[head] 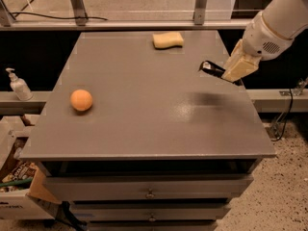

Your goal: Pick rxbar chocolate

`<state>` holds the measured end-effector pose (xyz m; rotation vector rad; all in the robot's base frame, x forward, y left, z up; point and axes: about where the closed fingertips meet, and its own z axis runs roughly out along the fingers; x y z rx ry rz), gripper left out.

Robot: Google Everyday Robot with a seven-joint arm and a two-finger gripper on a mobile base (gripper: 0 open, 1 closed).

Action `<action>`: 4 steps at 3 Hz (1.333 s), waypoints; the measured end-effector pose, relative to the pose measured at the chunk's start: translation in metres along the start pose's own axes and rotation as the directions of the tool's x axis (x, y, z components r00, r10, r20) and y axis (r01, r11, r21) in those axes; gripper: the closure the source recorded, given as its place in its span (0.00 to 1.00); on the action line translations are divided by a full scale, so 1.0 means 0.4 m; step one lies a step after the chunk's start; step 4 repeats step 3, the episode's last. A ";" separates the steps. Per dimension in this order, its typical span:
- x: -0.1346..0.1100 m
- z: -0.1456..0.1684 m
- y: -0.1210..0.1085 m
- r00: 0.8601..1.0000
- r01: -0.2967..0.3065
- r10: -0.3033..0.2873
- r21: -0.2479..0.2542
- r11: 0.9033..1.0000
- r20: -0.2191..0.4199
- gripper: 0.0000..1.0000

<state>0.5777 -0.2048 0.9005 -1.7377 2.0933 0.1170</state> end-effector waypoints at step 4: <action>-0.076 -0.019 0.047 0.980 -0.014 0.036 -0.112 0.994 0.195 1.00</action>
Offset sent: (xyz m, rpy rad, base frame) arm -0.0123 0.0145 0.0081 0.1406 0.0514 0.0340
